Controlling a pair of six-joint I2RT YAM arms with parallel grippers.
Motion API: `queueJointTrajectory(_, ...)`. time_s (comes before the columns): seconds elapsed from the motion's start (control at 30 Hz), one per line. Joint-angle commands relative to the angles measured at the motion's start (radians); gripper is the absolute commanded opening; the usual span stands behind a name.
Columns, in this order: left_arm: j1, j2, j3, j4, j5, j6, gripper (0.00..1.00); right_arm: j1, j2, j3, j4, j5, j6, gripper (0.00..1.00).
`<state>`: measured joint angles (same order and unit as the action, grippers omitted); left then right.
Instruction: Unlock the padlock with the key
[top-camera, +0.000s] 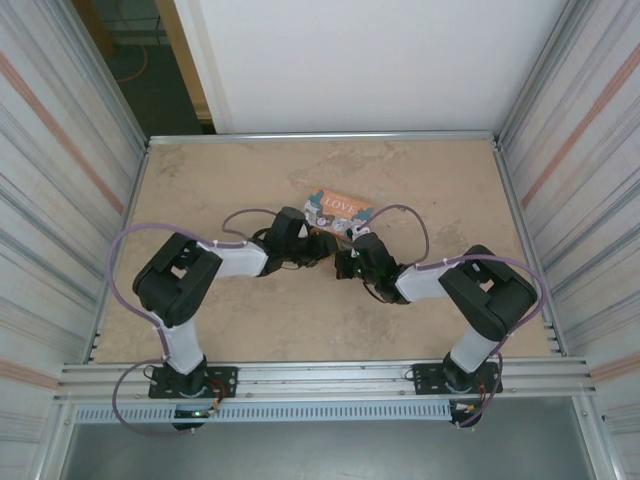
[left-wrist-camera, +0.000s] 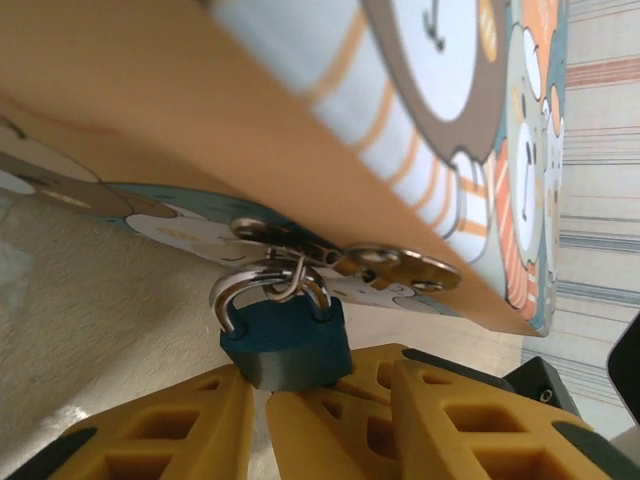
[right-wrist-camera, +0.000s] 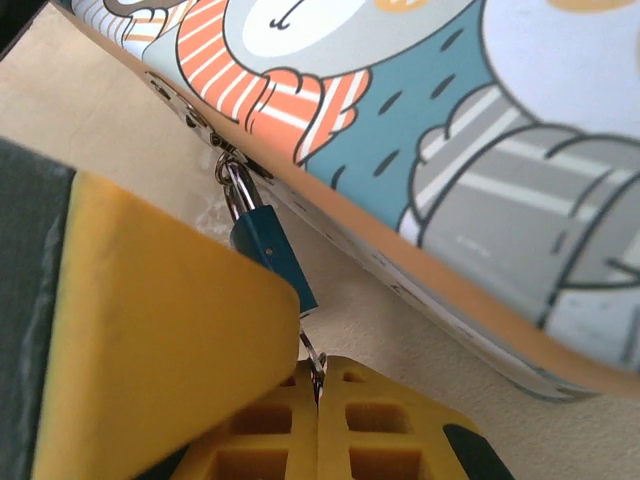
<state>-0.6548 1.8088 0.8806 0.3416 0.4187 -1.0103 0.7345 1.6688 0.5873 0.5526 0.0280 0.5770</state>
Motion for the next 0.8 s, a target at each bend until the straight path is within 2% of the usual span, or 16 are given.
queueJointTrajectory(0.0, -0.006, -0.076, -0.017, 0.021, 0.085, 0.022, 0.42, 0.004, 0.013, 0.038, 0.043, -0.026, 0.031, 0.00)
queueJointTrajectory(0.37, 0.073, -0.295, -0.109, -0.073, 0.031, 0.097, 0.51, -0.004, 0.023, 0.102, -0.042, -0.085, 0.038, 0.00)
queueJointTrajectory(0.57, 0.151, -0.421, -0.209, -0.051, 0.013, 0.101, 0.51, -0.003, 0.021, 0.149, -0.111, -0.142, 0.093, 0.00)
queueJointTrajectory(0.77, 0.207, -0.494, -0.303, 0.013, 0.024, 0.057, 0.53, -0.002, 0.025, 0.151, -0.105, -0.192, 0.195, 0.00)
